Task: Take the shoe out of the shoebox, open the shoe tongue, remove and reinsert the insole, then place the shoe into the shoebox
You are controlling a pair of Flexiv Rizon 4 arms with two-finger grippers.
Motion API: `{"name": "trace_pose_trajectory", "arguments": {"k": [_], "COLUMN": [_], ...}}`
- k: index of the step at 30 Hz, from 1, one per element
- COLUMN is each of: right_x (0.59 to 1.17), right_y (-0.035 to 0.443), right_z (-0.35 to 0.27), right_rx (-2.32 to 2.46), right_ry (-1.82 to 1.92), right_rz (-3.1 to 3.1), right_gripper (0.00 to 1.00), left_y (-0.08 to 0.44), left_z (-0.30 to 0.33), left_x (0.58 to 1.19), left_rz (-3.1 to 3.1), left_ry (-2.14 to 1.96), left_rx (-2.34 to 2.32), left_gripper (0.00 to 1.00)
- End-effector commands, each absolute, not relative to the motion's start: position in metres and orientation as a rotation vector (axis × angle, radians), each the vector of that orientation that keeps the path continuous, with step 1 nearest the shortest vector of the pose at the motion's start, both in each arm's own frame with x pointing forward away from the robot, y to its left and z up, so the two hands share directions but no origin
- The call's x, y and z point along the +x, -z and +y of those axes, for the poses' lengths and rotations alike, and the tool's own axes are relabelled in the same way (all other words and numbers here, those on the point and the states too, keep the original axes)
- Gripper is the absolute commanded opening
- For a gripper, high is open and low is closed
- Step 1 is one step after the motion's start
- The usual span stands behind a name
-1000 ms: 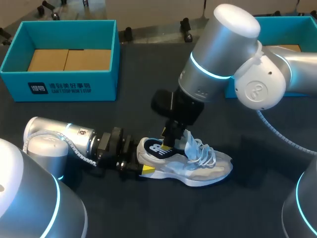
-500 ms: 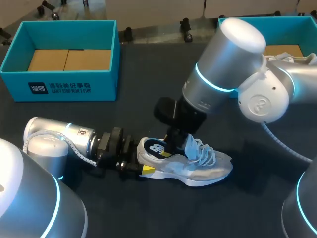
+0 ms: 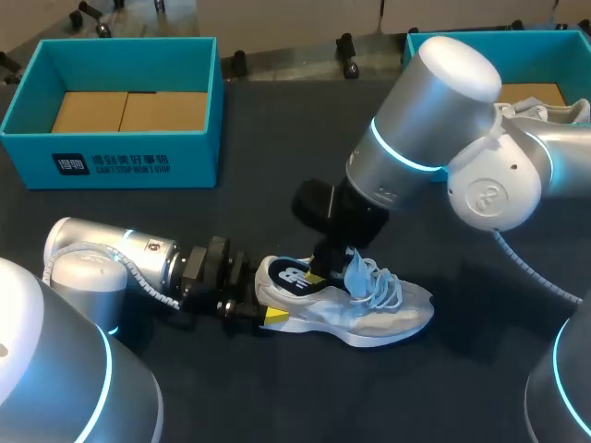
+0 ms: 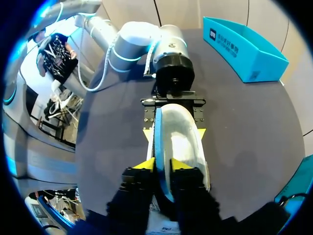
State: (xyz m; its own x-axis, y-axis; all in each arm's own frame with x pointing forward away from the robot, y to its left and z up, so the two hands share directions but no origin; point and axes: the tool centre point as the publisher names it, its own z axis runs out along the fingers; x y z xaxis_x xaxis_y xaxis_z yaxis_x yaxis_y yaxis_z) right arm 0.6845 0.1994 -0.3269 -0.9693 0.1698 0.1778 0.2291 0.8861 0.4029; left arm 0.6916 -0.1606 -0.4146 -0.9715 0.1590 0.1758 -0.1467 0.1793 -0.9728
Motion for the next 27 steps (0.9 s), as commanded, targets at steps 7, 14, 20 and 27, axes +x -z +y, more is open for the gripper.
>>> {"name": "trace_pose_trajectory", "arguments": {"k": [7,14,20,27], "right_x": [0.685,0.695,0.702,0.704], "right_y": [0.314,0.305,0.305,0.307], "right_z": [0.206,0.217,0.226,0.235], "right_rx": [-0.222,-0.078,-0.023,0.032], "right_ry": [0.633,0.593,0.54,0.559], "right_rz": [-2.927,-2.898,-2.873,-2.878], "right_gripper": [0.0,0.0,0.0,0.0], "left_y": [0.416,0.416,0.416,0.416], "left_z": [-0.161,-0.161,-0.161,-0.161], "left_x": [0.692,0.692,0.692,0.692], "left_rz": [-2.219,-2.219,-2.219,-2.219], "left_ry": [-1.873,-1.873,-1.873,-1.873], "left_rx": [-0.01,-0.01,-0.01,-0.01], "left_gripper": [0.0,0.0,0.0,0.0]}}
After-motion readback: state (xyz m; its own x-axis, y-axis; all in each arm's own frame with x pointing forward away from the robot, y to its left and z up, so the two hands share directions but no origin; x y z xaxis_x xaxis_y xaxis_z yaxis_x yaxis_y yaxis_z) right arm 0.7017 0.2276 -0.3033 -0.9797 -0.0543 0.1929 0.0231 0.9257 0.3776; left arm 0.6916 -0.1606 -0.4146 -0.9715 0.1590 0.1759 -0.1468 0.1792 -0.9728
